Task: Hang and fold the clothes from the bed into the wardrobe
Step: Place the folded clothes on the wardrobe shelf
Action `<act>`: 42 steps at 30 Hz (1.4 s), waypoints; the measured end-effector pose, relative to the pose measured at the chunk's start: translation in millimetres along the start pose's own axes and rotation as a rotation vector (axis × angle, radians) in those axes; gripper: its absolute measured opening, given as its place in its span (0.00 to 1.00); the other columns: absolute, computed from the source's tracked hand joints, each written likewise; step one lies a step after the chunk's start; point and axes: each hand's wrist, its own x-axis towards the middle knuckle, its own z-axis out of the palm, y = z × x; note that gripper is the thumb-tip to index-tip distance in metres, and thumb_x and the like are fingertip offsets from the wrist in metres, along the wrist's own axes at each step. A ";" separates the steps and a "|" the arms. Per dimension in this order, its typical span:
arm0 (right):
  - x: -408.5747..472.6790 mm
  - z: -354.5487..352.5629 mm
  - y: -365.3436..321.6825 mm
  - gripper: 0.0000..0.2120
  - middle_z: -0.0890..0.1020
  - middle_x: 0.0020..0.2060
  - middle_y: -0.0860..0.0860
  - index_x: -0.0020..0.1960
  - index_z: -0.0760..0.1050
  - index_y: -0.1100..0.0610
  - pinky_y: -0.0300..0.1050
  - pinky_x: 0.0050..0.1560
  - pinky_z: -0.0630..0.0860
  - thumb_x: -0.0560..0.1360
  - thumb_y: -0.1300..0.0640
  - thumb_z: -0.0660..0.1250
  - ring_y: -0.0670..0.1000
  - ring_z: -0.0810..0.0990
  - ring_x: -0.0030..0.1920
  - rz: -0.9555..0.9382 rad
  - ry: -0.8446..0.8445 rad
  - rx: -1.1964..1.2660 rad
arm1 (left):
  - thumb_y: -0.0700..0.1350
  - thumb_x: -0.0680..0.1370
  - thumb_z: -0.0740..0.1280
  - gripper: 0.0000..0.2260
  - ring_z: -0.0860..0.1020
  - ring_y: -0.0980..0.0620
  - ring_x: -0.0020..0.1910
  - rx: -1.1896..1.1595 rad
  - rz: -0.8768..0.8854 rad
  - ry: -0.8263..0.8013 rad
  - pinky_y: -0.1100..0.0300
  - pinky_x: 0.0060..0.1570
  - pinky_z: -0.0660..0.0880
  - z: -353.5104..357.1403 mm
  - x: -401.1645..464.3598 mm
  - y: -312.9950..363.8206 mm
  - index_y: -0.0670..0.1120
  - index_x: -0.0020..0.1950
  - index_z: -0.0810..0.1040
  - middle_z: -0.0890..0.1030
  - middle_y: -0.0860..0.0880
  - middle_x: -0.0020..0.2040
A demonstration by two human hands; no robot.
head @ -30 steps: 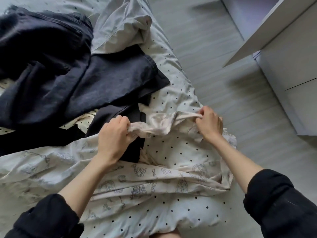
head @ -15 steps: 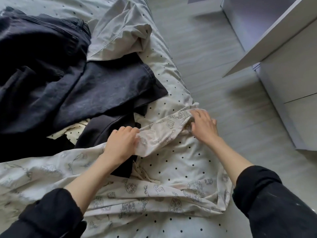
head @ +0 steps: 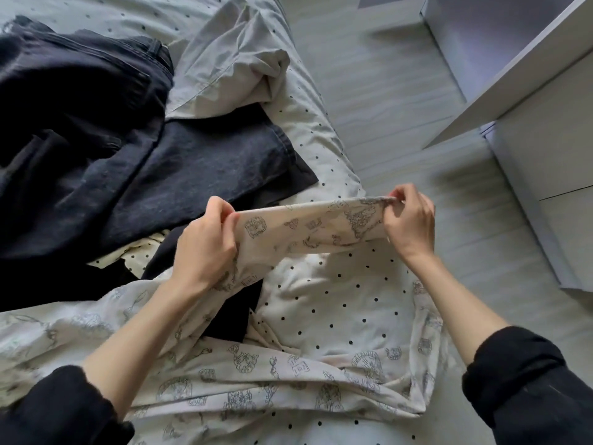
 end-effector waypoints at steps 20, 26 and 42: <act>26.0 -37.0 -46.9 0.11 0.78 0.52 0.61 0.54 0.77 0.59 0.47 0.45 0.68 0.78 0.56 0.59 0.63 0.76 0.51 0.123 0.092 -0.083 | 0.56 0.62 0.75 0.27 0.74 0.41 0.46 0.607 0.174 -0.236 0.49 0.38 0.73 37.2 -85.2 -20.0 0.44 0.52 0.70 0.76 0.40 0.49; 33.7 -34.3 -51.3 0.11 0.82 0.51 0.56 0.55 0.80 0.57 0.41 0.49 0.69 0.77 0.58 0.61 0.57 0.77 0.54 0.326 -0.068 0.069 | 0.34 0.58 0.74 0.14 0.72 0.41 0.40 0.670 0.060 -0.188 0.51 0.34 0.68 45.1 -66.2 -15.0 0.42 0.39 0.74 0.74 0.40 0.41; 78.6 -55.0 -89.4 0.08 0.78 0.40 0.55 0.42 0.72 0.57 0.48 0.42 0.77 0.76 0.68 0.62 0.52 0.78 0.40 0.812 -0.064 1.231 | 0.46 0.72 0.57 0.09 0.75 0.45 0.43 0.243 0.309 -0.029 0.54 0.39 0.74 16.7 -67.9 -5.1 0.41 0.40 0.71 0.78 0.43 0.48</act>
